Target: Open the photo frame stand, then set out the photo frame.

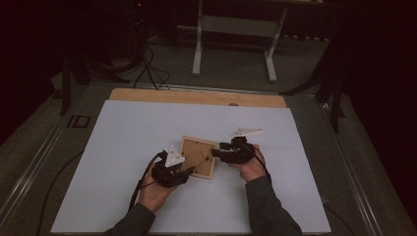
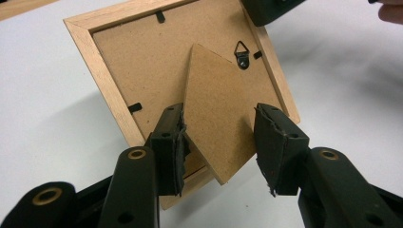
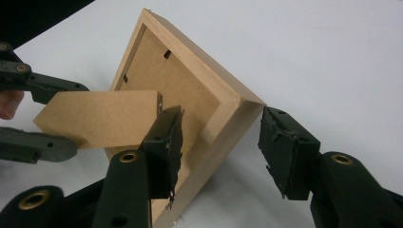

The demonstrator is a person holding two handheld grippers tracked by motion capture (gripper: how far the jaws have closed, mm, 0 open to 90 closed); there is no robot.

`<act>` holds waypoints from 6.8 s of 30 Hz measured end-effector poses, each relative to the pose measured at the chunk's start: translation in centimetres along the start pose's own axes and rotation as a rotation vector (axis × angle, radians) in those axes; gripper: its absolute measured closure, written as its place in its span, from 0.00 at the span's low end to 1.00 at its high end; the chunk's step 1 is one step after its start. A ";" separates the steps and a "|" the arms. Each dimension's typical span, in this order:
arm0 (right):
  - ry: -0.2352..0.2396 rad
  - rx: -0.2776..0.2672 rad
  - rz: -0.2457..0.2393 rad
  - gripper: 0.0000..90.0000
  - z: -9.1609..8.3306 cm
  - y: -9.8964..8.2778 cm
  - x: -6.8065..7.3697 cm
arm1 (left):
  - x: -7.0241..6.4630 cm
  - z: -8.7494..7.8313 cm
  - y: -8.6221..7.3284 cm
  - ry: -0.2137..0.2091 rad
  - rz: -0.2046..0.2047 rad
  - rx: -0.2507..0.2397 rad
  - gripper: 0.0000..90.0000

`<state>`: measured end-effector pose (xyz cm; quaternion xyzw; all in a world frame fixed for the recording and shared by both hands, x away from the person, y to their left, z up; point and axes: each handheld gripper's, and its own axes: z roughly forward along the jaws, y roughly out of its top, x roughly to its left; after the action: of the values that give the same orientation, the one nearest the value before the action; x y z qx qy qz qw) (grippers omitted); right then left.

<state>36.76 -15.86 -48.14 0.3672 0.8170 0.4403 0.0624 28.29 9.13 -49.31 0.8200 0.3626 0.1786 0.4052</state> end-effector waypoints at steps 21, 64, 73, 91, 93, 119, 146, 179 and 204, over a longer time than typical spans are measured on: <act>0.116 -0.009 0.008 0.60 0.3 0.1 -0.4 | -0.2 -0.6 -1.2 -0.019 0.061 -0.017 0.61; 0.040 -0.043 -0.146 0.64 -0.7 1.3 2.0 | 2.5 1.1 -0.6 -0.066 -0.134 0.033 0.79; 0.011 -0.038 -0.168 0.62 -0.1 1.6 2.6 | 2.9 2.2 -0.6 0.002 -0.103 0.044 0.77; 0.042 -0.049 -0.171 0.59 -0.3 0.8 3.2 | 2.7 1.7 -0.8 -0.025 -0.059 0.049 0.70; 0.049 -0.048 -0.169 0.59 -0.3 0.7 3.3 | 2.6 1.6 -0.9 -0.040 -0.060 0.050 0.68; 0.012 0.005 -0.288 0.46 -0.5 -0.6 5.6 | 2.7 -0.6 -2.0 -0.059 -0.092 0.029 0.61; 0.011 -0.057 -0.296 0.40 -1.8 -0.5 6.0 | 2.1 -1.4 -1.7 -0.032 -0.048 0.011 0.61; -0.088 -0.196 -0.176 0.92 -3.3 -0.7 3.8 | 3.4 -2.9 -1.0 0.032 -0.079 -0.022 0.87; -0.027 -0.183 -0.068 1.00 -0.1 -0.8 3.9 | 3.3 -1.1 0.2 0.042 -0.108 0.005 0.99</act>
<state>33.51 -13.67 -47.83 0.3379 0.7843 0.5059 0.1214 30.01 12.08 -48.46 0.7965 0.4152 0.1729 0.4042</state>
